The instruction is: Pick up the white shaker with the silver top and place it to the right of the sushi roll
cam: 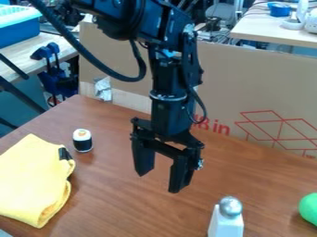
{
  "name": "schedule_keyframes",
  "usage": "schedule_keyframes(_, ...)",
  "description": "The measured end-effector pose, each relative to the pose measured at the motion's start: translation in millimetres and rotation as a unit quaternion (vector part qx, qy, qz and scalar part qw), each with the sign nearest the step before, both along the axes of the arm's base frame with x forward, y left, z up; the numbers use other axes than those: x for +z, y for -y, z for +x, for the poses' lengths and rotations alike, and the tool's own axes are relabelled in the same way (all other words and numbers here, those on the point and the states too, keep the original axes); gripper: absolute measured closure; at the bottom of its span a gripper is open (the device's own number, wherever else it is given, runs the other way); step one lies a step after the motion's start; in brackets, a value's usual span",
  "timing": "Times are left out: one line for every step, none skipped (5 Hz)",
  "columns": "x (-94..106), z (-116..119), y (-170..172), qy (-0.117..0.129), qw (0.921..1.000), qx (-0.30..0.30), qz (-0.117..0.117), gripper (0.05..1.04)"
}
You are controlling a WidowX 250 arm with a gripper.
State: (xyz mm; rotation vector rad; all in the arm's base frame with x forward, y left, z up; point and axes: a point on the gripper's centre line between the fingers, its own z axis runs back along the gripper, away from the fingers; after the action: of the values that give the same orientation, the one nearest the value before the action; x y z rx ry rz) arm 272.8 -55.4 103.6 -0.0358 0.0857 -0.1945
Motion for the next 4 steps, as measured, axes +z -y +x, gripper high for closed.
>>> schedule_keyframes(-6.6, -1, 1, -0.011, 0.9999, -0.001, 0.002, 0.078)
schedule_keyframes(-7.7, -2, 13, -0.005, 0.9994, -0.035, 0.001, 0.078)
schedule_keyframes(16.3, -3, 30, 0.049, 0.9955, -0.081, -0.004, 0.078)
schedule_keyframes(21.5, -8, 44, 0.059, 0.9919, -0.112, 0.004, 0.078)
